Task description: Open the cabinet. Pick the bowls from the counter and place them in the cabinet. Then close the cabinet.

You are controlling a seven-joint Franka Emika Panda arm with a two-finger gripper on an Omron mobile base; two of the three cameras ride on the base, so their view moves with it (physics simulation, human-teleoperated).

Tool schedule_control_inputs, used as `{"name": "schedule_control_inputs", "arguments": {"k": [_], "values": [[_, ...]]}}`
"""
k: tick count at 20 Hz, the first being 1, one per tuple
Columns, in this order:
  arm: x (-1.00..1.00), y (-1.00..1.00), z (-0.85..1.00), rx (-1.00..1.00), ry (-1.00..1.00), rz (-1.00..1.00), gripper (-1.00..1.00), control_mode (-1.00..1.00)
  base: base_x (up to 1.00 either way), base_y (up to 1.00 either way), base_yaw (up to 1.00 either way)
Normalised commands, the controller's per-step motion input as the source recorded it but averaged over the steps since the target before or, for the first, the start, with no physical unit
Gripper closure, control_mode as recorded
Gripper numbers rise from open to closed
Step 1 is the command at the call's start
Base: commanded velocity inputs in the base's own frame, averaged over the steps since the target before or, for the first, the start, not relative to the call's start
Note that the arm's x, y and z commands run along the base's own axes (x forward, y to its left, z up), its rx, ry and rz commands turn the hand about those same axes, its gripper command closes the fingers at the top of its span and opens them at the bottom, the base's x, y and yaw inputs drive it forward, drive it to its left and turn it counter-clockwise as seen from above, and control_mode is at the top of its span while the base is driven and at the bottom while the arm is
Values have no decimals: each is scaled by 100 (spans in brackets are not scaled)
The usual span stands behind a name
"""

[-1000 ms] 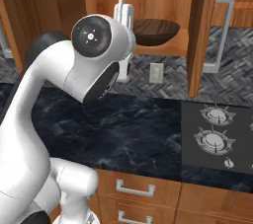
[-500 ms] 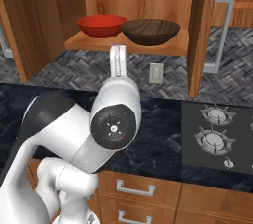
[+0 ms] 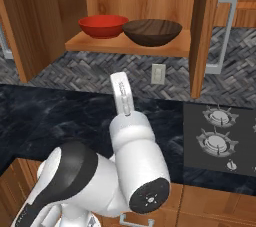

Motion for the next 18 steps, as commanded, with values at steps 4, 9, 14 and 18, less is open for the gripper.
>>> {"name": "schedule_control_inputs", "arguments": {"k": [4, 9, 14, 18], "values": [[4, -19, -4, 0, -6, 19, -100, -100, 0, 0, 0], [6, -42, 0, 1, -8, 18, -100, -100, 0, 0, 0], [0, -44, 0, 0, -10, 20, -100, -100, 0, 0, 0], [0, -34, 0, 0, -10, 18, -100, -100, 0, 0, 0]]}}
